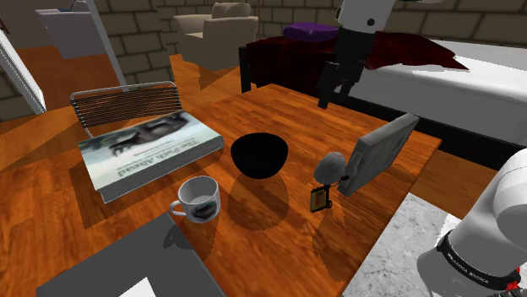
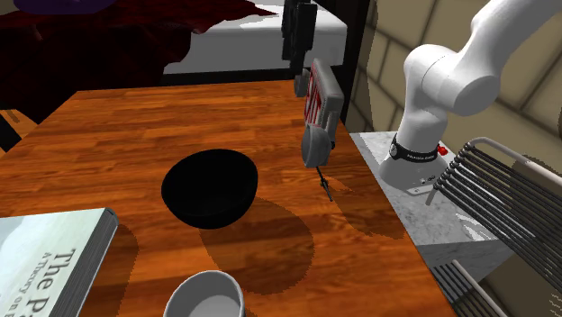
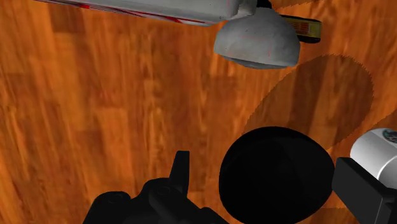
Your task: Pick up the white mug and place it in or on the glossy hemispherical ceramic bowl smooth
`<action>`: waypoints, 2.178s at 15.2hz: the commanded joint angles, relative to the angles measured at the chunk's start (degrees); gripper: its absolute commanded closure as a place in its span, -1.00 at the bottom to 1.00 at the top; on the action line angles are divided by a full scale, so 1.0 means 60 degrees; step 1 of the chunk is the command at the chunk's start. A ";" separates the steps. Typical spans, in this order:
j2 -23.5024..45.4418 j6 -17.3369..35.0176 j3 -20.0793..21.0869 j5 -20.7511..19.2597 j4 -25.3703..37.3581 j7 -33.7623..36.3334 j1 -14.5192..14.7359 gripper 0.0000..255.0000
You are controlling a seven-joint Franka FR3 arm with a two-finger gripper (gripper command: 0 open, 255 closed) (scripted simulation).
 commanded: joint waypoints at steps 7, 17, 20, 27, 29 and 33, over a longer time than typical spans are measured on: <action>0.2301 0.1127 0.1291 0.0138 0.0869 0.1422 0.0254 -1.00; 0.5843 0.2024 0.2542 -0.0781 0.2963 0.3475 0.0601 -1.00; 0.7005 0.2099 0.2731 -0.1258 0.3820 0.4119 0.0848 -1.00; 0.9754 0.1852 0.2763 -0.2309 0.6275 0.5358 0.1779 -1.00; 0.9849 0.2071 0.2733 -0.2350 0.6146 0.5384 0.1807 -1.00; 1.0061 0.2499 0.2688 -0.2449 0.5916 0.5446 0.1853 -1.00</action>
